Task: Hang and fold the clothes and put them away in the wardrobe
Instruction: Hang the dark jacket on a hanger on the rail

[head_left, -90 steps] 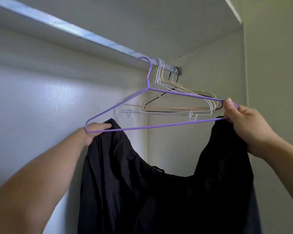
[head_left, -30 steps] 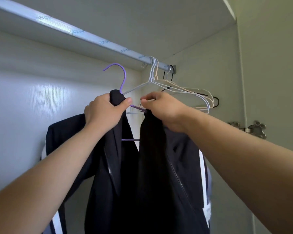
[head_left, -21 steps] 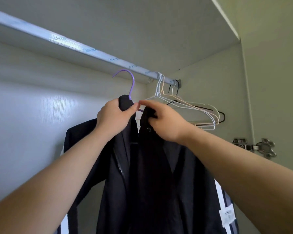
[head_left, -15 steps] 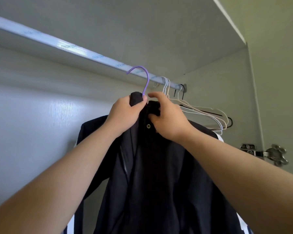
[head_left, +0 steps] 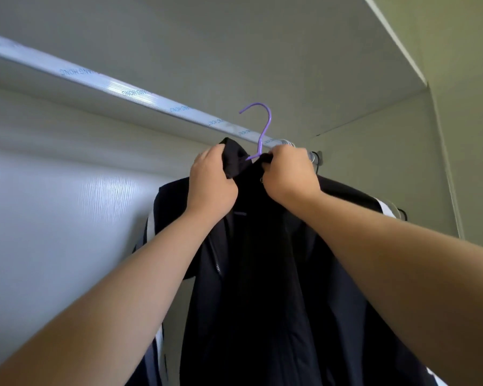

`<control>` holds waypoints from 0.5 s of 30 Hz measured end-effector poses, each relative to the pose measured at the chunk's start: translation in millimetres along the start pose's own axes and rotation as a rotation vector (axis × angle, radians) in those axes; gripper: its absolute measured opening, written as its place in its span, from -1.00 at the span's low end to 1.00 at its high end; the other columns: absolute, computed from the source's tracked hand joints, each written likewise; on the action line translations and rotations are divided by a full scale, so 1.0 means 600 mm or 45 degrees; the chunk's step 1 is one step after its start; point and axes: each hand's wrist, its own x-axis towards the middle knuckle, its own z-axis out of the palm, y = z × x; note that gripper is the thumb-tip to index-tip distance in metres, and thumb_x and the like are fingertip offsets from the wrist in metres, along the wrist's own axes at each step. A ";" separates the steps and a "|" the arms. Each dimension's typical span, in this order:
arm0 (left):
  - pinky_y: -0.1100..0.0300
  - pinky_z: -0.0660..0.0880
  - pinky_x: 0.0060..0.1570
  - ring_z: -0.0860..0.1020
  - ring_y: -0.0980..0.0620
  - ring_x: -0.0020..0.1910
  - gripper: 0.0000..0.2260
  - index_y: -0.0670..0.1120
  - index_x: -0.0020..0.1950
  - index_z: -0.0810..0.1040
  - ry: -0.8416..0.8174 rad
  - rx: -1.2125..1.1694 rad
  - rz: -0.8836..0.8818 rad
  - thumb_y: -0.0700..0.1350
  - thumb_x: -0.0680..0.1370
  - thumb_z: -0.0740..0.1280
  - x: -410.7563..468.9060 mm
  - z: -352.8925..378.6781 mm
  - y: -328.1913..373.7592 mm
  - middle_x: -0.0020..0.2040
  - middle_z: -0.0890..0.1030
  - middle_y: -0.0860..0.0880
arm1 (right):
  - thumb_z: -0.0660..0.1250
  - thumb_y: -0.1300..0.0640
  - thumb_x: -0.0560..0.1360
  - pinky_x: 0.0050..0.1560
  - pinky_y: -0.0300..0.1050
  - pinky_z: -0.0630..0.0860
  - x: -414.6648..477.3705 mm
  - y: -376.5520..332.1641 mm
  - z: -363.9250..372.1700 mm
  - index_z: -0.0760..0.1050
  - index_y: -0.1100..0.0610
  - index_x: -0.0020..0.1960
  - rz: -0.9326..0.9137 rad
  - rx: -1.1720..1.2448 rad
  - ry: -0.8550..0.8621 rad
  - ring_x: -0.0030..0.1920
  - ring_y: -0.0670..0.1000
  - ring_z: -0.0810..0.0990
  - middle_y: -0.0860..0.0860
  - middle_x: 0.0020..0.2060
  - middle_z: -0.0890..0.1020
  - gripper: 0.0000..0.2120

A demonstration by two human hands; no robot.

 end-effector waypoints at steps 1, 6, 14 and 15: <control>0.11 0.33 -0.13 0.43 -0.09 -0.06 -0.75 -0.14 -0.08 0.45 0.003 0.150 0.072 -0.40 0.32 0.25 0.002 0.000 -0.003 -0.13 0.52 0.01 | 0.23 0.28 0.52 -0.40 -0.15 0.35 0.014 -0.003 0.001 0.42 0.18 -0.20 0.010 -0.017 0.001 -0.32 0.14 0.50 0.15 -0.22 0.53 -0.87; 0.10 0.36 -0.07 0.50 -0.13 0.10 -0.62 -0.09 0.21 0.44 -0.152 0.156 0.003 -0.14 0.44 0.45 0.008 0.012 -0.019 0.16 0.50 -0.03 | 0.24 0.29 0.49 -0.40 -0.11 0.26 0.065 -0.013 0.016 0.32 0.13 -0.29 0.035 -0.096 -0.009 -0.26 0.18 0.47 0.05 -0.35 0.43 -0.78; 0.06 0.43 -0.17 0.53 -0.12 -0.09 -0.70 -0.04 0.17 0.48 -0.186 0.180 -0.233 0.14 0.57 0.34 -0.007 0.027 -0.041 -0.06 0.56 0.03 | 0.25 0.31 0.54 -0.45 -0.20 0.19 0.071 0.010 0.066 0.29 0.13 -0.31 0.022 -0.154 -0.094 -0.38 -0.02 0.39 0.01 -0.36 0.36 -0.71; 0.08 0.37 -0.21 0.49 -0.13 -0.14 -0.76 -0.01 0.18 0.48 -0.157 0.303 -0.217 0.06 0.57 0.32 -0.013 0.027 -0.043 -0.11 0.52 0.05 | 0.25 0.32 0.54 -0.44 -0.19 0.22 0.067 0.012 0.072 0.31 0.12 -0.30 0.024 -0.159 -0.115 -0.39 -0.04 0.39 0.01 -0.36 0.39 -0.72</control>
